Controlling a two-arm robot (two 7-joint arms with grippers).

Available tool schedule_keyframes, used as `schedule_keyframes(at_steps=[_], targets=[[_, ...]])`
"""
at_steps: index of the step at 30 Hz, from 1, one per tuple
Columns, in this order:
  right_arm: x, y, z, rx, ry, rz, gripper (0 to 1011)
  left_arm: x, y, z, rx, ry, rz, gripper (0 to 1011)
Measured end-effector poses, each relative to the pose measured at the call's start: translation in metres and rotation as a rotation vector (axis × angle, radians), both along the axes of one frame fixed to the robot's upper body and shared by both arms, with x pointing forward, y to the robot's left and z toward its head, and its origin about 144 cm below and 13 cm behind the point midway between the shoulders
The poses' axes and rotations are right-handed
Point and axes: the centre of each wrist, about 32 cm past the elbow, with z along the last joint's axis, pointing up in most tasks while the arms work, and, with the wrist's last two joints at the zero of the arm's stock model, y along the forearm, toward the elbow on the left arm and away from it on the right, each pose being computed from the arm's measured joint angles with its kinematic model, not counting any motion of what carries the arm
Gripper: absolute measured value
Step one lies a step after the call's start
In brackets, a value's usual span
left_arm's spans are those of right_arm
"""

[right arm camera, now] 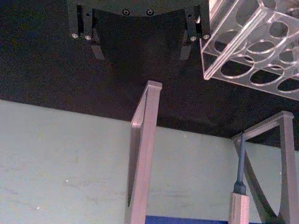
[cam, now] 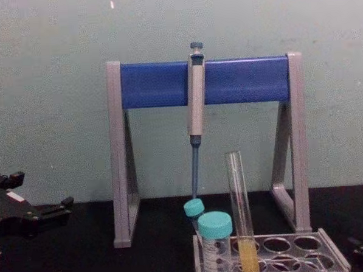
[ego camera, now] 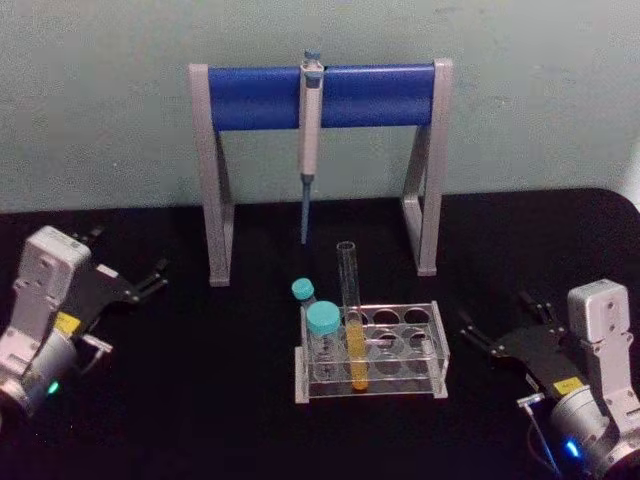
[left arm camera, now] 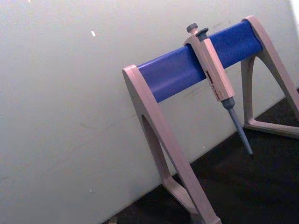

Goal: Pick up the test tube from the test tube rack, shake it, then place it back into the test tube rack.

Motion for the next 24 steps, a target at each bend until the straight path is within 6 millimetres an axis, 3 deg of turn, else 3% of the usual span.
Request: schedule_keyframes(at_steps=[24], targets=[[0.0004,0.0001,-0.0002,-0.002,0.001,0.003,1000,0.0,0.0,0.0,0.0,0.0,0.0,1001]])
